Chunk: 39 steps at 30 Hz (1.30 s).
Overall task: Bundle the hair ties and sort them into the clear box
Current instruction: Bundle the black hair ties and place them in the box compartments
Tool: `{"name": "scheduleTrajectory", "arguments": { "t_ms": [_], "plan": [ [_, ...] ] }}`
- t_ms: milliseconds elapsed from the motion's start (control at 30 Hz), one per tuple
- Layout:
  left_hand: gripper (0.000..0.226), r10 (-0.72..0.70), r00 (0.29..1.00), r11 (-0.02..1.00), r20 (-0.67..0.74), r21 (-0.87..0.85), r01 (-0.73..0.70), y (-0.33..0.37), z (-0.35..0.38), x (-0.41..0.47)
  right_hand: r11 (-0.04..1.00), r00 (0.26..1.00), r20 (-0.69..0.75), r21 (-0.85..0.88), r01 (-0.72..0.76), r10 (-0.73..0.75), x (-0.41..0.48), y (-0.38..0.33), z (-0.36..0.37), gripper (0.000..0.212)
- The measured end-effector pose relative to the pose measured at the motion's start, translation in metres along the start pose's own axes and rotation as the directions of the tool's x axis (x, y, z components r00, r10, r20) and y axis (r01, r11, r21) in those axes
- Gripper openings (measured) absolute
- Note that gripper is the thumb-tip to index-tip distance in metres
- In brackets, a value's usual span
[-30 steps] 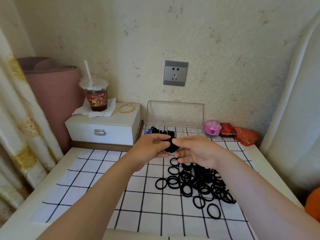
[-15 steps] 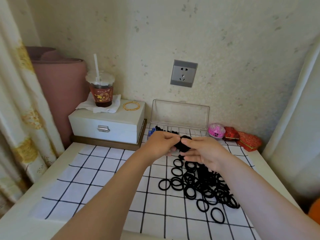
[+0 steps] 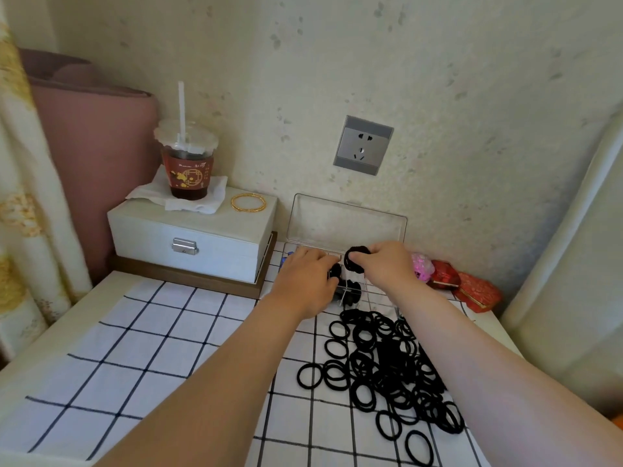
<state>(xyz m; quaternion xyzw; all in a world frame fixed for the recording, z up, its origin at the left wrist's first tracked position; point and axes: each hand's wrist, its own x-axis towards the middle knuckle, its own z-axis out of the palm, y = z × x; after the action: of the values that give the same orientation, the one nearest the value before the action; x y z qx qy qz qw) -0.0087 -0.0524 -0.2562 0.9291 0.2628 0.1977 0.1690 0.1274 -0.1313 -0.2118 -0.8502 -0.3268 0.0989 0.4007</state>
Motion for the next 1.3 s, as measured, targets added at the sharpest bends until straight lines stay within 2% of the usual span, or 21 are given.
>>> {"name": "scheduleTrajectory", "arguments": {
  "t_ms": [100,233,467,667,800,867,933,1000,1067,1133,1200,1233,1300],
  "plan": [
    [0.048,-0.021,1.0,1.0,-0.003,0.015,0.021,-0.004,0.005,0.0,0.977,1.0,0.01,-0.211,0.027,-0.025,0.007,0.001,0.009,0.029],
    [0.05,-0.022,1.0,1.0,-0.021,0.01,0.022,-0.004,0.007,-0.001,0.881,1.0,-0.013,-0.473,0.011,-0.019,0.015,0.001,0.013,0.025],
    [0.049,-0.004,1.0,0.992,0.0,0.126,0.004,-0.001,0.01,-0.002,0.706,0.993,0.104,-0.699,0.114,-0.057,0.027,0.004,0.023,0.018],
    [0.05,-0.006,0.998,0.987,0.057,0.159,-0.003,0.0,0.009,-0.004,0.642,0.942,0.328,-0.708,0.294,-0.07,0.03,0.006,0.013,0.03],
    [0.05,-0.02,0.998,0.986,0.054,0.167,0.01,0.002,0.008,-0.004,0.718,0.918,0.379,-0.608,0.339,-0.113,0.027,0.009,0.002,0.028],
    [0.05,-0.024,0.998,0.986,0.054,0.168,0.014,0.002,0.008,-0.004,0.782,0.926,0.335,-0.524,0.338,-0.176,0.025,0.012,0.001,0.019],
    [0.05,-0.027,0.998,0.985,0.061,0.169,0.017,0.003,0.007,-0.004,0.851,0.953,0.195,-0.434,0.295,-0.231,0.022,0.015,0.0,0.019],
    [0.051,-0.031,0.997,0.985,0.065,0.17,0.02,0.004,0.007,-0.004,0.861,0.956,0.102,-0.418,0.291,-0.274,0.018,0.019,0.001,0.016],
    [0.051,-0.035,0.997,0.985,0.068,0.169,0.023,0.004,0.006,-0.004,0.789,0.936,0.13,-0.507,0.347,-0.328,0.015,0.019,0.003,0.008],
    [0.051,-0.033,0.997,0.985,0.07,0.17,0.021,0.004,0.006,-0.005,0.627,0.885,0.232,-0.633,0.453,-0.405,0.014,0.019,0.003,0.017],
    [0.05,-0.029,0.997,0.985,0.065,0.171,0.018,0.004,0.006,-0.005,0.462,0.842,0.363,-0.714,0.527,-0.399,0.015,0.018,0.003,0.026],
    [0.05,-0.028,0.998,0.986,0.063,0.168,0.017,0.003,0.006,-0.005,0.432,0.837,0.407,-0.722,0.541,-0.367,0.016,0.017,0.002,0.031],
    [0.05,-0.029,0.998,0.987,0.062,0.157,0.019,0.003,0.005,-0.005,0.482,0.845,0.435,-0.695,0.534,-0.311,0.015,0.016,0.0,0.038]
  ]
}}
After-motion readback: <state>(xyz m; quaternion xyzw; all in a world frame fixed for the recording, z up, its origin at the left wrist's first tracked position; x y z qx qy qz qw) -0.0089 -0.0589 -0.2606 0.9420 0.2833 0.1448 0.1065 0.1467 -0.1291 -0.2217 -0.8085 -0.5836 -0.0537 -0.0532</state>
